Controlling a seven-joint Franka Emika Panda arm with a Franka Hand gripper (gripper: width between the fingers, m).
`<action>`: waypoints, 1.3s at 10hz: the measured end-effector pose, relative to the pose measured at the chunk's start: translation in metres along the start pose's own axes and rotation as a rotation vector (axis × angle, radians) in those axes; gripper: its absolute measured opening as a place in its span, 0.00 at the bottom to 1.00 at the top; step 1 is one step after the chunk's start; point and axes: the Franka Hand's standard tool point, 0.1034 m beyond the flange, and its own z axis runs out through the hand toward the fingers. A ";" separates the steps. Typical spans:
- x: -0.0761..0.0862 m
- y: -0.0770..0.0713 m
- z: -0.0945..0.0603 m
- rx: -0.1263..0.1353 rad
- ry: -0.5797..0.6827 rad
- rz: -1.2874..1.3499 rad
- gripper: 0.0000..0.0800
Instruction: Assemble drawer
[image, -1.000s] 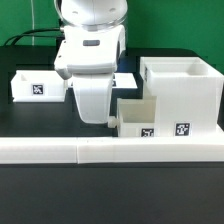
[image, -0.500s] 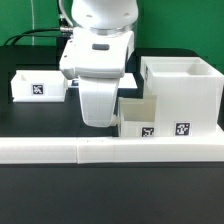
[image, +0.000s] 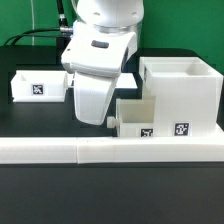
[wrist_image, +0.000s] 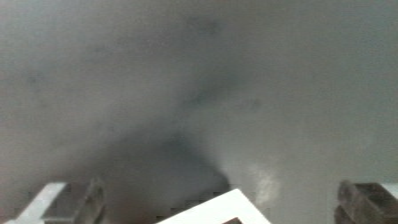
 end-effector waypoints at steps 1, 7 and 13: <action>-0.003 0.001 0.001 0.002 -0.001 -0.045 0.81; -0.013 0.007 0.000 0.070 -0.034 -0.220 0.81; -0.006 0.025 -0.027 0.092 -0.030 -0.263 0.81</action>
Offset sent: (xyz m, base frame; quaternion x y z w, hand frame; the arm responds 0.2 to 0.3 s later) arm 0.0231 0.0084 0.0072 0.0793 -0.0999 -0.0889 0.9878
